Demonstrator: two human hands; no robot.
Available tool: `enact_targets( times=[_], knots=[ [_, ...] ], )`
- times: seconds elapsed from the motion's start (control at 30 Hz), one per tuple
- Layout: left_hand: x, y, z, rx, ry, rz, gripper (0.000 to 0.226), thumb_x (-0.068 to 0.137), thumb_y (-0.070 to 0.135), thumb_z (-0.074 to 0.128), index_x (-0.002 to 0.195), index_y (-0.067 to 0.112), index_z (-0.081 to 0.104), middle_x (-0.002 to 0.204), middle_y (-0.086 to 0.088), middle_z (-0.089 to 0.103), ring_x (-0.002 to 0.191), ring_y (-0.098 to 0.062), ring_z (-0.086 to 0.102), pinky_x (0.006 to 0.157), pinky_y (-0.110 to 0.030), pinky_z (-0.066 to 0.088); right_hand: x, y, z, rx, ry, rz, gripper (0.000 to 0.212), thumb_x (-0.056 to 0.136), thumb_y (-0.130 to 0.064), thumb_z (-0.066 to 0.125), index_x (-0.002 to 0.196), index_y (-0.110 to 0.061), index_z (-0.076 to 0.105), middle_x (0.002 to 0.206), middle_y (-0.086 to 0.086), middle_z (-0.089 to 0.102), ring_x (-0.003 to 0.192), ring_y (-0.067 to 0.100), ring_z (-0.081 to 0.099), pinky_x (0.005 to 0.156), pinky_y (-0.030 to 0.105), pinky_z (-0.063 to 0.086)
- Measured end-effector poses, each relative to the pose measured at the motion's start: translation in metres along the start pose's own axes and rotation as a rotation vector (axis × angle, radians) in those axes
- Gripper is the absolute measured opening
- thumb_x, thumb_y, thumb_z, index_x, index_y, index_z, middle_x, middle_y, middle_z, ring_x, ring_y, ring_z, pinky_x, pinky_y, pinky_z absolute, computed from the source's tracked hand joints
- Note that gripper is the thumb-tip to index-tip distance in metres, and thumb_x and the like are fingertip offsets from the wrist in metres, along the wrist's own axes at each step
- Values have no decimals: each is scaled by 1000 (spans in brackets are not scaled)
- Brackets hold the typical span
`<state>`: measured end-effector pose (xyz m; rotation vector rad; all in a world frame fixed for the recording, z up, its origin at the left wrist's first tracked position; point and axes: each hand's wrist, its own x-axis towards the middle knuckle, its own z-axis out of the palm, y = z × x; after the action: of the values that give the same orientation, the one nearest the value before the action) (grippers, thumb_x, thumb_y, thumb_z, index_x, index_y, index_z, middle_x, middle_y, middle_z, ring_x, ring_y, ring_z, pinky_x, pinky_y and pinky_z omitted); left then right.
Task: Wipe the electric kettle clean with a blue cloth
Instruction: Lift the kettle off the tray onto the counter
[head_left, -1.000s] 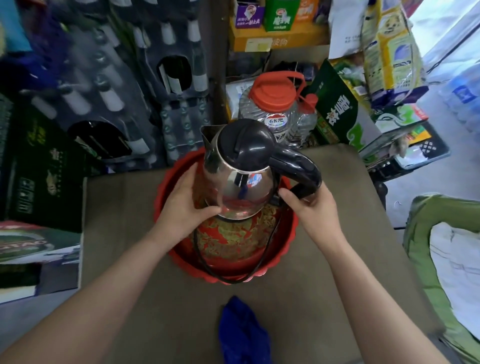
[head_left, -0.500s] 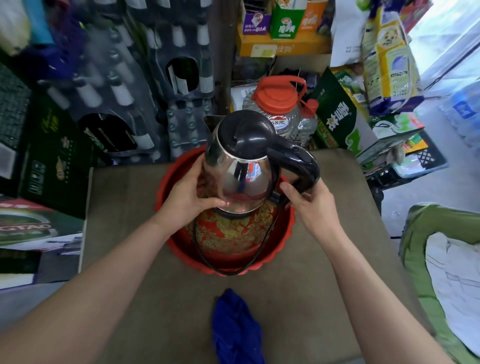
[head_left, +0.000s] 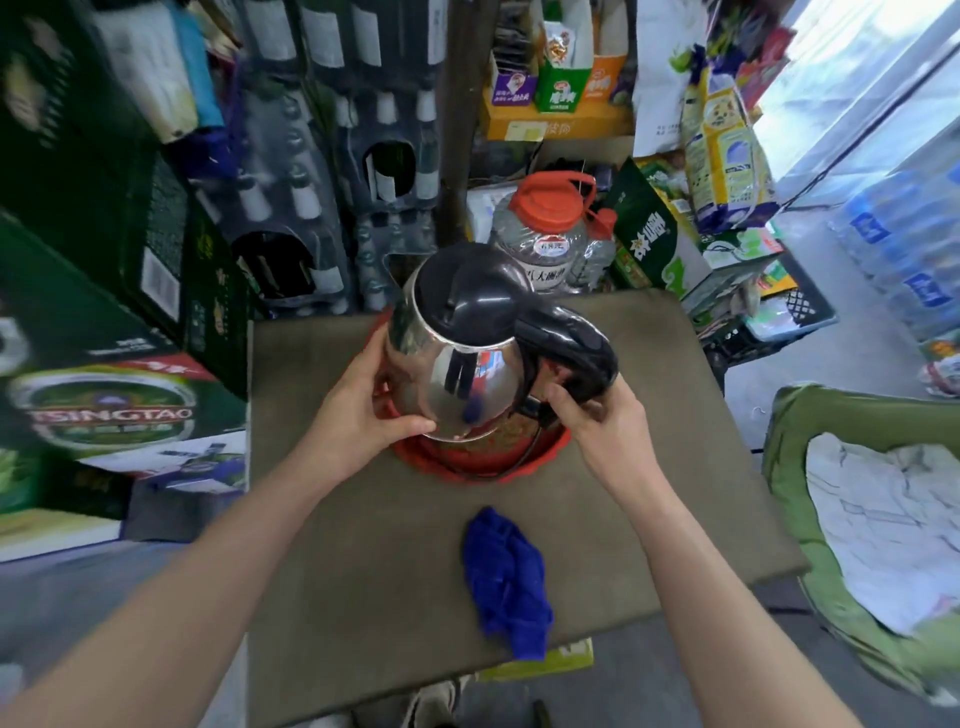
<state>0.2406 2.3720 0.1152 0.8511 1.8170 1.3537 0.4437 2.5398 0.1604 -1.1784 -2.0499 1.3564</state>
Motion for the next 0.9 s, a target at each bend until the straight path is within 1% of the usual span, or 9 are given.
enact_targets(
  times=[0.1, 0.2, 0.27, 0.37, 0.5, 0.57, 0.73, 0.83, 0.9],
  knots=[
    [-54, -19, -22, 51, -10, -37, 113, 55, 31, 89, 149, 37, 26, 140, 3, 52, 124, -11, 55, 107, -38, 44, -52, 0, 27, 5, -22, 26, 36, 89, -19, 73, 121, -29, 61, 95, -23, 68, 81, -13, 64, 77, 15, 52],
    [-104, -41, -42, 82, -1, -94, 110, 60, 18, 91, 148, 35, 27, 134, 6, 55, 115, 0, 59, 97, -15, 45, -100, 10, 57, 40, -44, 90, 36, 87, -21, 74, 121, -24, 64, 90, -15, 74, 83, 5, 70, 80, 29, 57],
    [-133, -54, -50, 93, 5, -119, 105, 61, 15, 90, 140, 47, 28, 127, 15, 56, 108, 7, 58, 92, -10, 45, -125, 20, 76, 42, -73, 118, 33, 86, -25, 75, 118, -27, 64, 91, -19, 74, 85, 8, 70, 82, 32, 57],
    [-166, -79, -52, 86, 27, -185, 100, 61, 20, 90, 136, 47, 29, 122, 17, 58, 108, 3, 59, 101, -28, 48, -147, 36, 96, 0, -78, 131, 30, 86, -25, 75, 114, -24, 64, 85, -15, 71, 79, 5, 67, 77, 26, 53],
    [-187, -105, -37, 35, 62, -244, 104, 53, 41, 87, 141, 37, 32, 125, 12, 60, 112, -3, 60, 101, -40, 49, -154, 51, 106, -62, -56, 123, 35, 87, -22, 74, 119, -25, 60, 100, -4, 70, 92, 14, 67, 78, 22, 51],
    [-192, -111, -27, 9, 104, -252, 101, 57, 38, 86, 141, 38, 31, 129, 8, 58, 115, -8, 60, 102, -41, 49, -150, 56, 109, -41, -25, 109, 37, 88, -18, 73, 121, -24, 58, 109, 1, 68, 98, 16, 66, 84, 24, 52],
    [-197, -117, -11, -17, 159, -250, 106, 61, 56, 83, 146, 35, 24, 143, -3, 48, 123, -19, 58, 102, -47, 48, -138, 57, 106, 35, 6, 117, 33, 90, -9, 71, 116, -25, 58, 103, -12, 67, 87, -5, 64, 77, 3, 45],
    [-196, -118, -14, 7, 155, -274, 108, 56, 62, 83, 144, 39, 26, 142, -1, 48, 122, -17, 58, 101, -48, 48, -138, 56, 104, 20, -3, 120, 32, 90, -12, 72, 113, -27, 57, 99, -20, 64, 85, -18, 59, 73, 0, 42],
    [-195, -109, -16, 78, 156, -268, 105, 56, 57, 84, 143, 36, 28, 139, 1, 51, 119, -13, 58, 101, -45, 49, -138, 53, 100, 9, -25, 130, 33, 89, -9, 72, 114, -25, 57, 98, -18, 64, 83, -15, 60, 72, 0, 42]
  ],
)
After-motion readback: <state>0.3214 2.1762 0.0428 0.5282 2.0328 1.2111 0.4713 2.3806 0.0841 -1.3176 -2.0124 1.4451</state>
